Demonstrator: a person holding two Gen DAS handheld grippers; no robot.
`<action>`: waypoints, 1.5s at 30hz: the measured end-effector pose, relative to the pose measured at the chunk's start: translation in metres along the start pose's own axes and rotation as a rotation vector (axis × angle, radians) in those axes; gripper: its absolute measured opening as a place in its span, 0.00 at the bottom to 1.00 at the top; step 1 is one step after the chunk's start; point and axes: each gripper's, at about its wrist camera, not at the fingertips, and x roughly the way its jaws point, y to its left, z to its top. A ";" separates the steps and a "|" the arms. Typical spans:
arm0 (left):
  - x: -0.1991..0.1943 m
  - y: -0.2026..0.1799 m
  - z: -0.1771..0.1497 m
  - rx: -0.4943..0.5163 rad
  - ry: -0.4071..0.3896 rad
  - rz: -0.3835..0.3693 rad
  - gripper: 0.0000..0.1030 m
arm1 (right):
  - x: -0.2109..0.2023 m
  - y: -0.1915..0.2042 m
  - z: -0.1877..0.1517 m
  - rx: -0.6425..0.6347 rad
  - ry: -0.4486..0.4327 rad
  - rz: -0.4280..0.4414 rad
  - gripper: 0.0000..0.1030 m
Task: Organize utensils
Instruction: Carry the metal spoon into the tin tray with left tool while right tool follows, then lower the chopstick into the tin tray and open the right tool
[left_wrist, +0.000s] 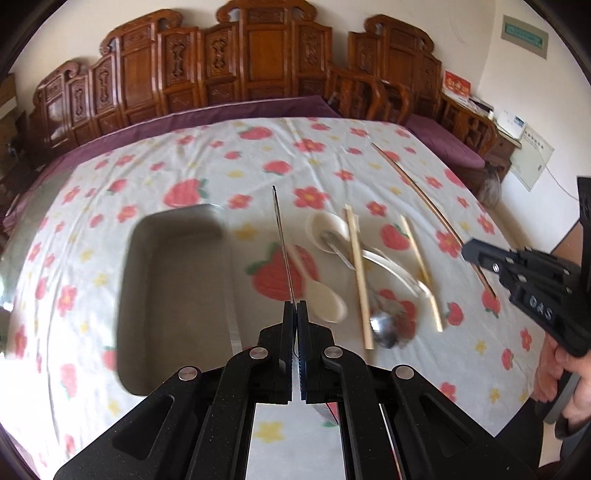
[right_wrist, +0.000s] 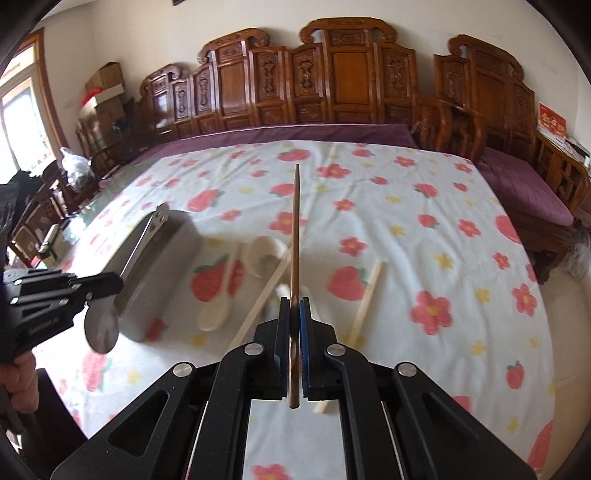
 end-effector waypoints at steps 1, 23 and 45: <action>-0.001 0.006 0.000 -0.005 -0.002 0.005 0.01 | 0.000 0.010 0.001 -0.007 -0.001 0.010 0.06; 0.017 0.110 -0.007 -0.081 0.030 0.088 0.02 | 0.039 0.148 0.014 -0.082 0.056 0.131 0.06; -0.039 0.152 -0.050 -0.100 -0.064 0.083 0.02 | 0.102 0.196 0.019 0.018 0.145 0.214 0.09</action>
